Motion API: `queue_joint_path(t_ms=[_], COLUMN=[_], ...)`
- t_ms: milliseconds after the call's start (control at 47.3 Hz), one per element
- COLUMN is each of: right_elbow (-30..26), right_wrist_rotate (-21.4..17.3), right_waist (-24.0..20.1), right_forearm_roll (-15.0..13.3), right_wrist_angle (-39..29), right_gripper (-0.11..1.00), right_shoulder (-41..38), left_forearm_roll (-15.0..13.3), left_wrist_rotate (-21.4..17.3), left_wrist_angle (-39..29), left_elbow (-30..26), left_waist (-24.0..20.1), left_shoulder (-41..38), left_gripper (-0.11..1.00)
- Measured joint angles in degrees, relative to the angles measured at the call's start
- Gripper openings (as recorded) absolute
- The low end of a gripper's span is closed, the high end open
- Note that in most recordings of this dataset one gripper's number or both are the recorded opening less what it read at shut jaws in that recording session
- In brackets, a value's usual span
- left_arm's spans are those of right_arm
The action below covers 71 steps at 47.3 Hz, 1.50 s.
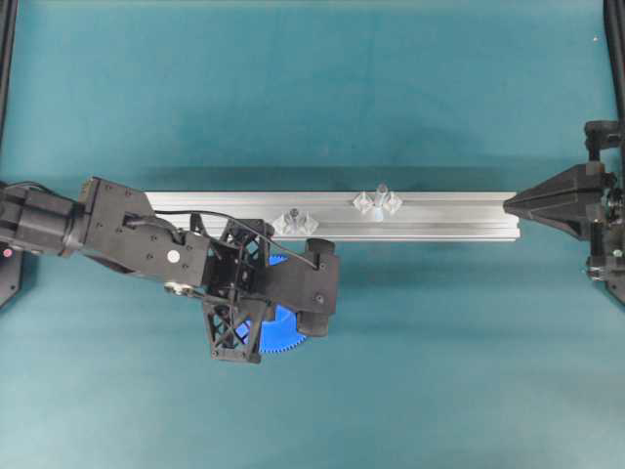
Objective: Find the location of the shaft and insert the large gear.
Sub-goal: 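Lower the left gripper over the gear hub and close on it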
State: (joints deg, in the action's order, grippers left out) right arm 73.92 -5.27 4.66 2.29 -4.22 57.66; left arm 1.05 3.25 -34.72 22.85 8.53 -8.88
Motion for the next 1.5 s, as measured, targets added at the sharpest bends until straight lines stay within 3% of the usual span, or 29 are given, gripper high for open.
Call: queue_joint_path(t_ms=[63,127,338,401,1500], right_elbow=[0.1,0.2,0.4,0.4,1.2], right_wrist_rotate=[0.1,0.0,0.0,0.0,0.0], right_waist=[0.0,-0.1,0.0,0.0,0.0], right_forearm_roll=[0.0,0.0,0.0,-0.1,0.0], right_wrist_angle=[0.0,0.0,0.0,0.0,0.0], right_gripper=[0.01,0.01,0.01,0.01,0.01], right_shoulder=[0.0,0.0,0.1,0.2,1.3], left_forearm_roll=[0.0,0.0,0.0,0.0,0.0], left_wrist_rotate=[0.0,0.0,-0.2,-0.4,-1.1], left_wrist_angle=[-0.1,-0.1,-0.2,-0.1,-0.3], left_elbow=[-0.1,0.0,-0.1,-0.1,-1.2], left_waist=[0.0,0.0,0.0,0.0,-1.6], left_shoulder=[0.0,0.0,0.0,0.0,-4.0], left_gripper=[0.13,0.27,0.86,0.94,0.94])
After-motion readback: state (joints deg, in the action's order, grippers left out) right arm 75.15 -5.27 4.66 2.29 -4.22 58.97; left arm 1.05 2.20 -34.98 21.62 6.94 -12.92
